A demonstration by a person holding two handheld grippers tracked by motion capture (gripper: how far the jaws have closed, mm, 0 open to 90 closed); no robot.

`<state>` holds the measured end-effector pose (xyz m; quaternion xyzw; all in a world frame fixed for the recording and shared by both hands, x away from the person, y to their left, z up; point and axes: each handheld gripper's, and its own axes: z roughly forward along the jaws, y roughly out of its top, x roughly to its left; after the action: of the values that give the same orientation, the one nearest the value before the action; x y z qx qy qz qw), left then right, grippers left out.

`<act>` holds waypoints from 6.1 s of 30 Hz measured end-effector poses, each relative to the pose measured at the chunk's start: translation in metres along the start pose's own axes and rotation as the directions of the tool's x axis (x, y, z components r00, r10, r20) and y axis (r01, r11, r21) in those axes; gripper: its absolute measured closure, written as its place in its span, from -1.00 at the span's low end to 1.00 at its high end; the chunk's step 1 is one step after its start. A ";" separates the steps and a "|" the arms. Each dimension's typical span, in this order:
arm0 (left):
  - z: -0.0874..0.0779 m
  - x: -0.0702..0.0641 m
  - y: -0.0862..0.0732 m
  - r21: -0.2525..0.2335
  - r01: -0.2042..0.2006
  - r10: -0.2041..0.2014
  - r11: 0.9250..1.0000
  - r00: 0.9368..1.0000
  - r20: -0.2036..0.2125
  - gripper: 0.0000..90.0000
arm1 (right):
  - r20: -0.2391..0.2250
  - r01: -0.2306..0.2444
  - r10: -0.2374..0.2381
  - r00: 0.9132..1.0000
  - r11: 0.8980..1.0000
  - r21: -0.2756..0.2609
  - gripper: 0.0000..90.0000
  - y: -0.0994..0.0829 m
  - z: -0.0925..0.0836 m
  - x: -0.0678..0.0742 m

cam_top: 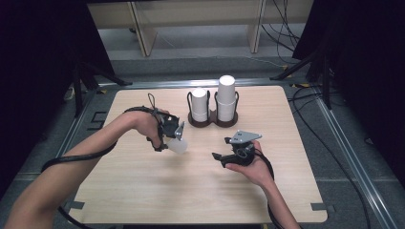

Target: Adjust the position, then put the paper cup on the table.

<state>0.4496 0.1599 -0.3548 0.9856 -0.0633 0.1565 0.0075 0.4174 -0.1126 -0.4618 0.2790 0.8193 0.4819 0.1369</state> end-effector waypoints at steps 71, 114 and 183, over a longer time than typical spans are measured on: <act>0.000 0.003 0.008 0.127 -0.075 0.073 0.989 0.997 0.027 -0.29 | 0.002 -0.023 0.023 1.000 1.000 -0.012 -0.56 -0.009 0.001 -0.001; 0.005 0.004 0.009 0.191 -0.118 0.107 0.974 0.992 0.063 -0.29 | 0.014 -0.077 0.078 0.997 0.996 -0.035 -0.56 -0.013 -0.011 -0.008; 0.016 0.004 0.019 0.268 -0.173 0.150 0.948 0.983 0.102 -0.29 | 0.031 -0.048 0.050 0.998 0.996 -0.071 -0.57 -0.009 -0.017 -0.013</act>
<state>0.4555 0.1401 -0.3687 0.9740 -0.1217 0.1240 -0.1452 0.4171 -0.1358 -0.4617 0.3020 0.7925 0.5087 0.1483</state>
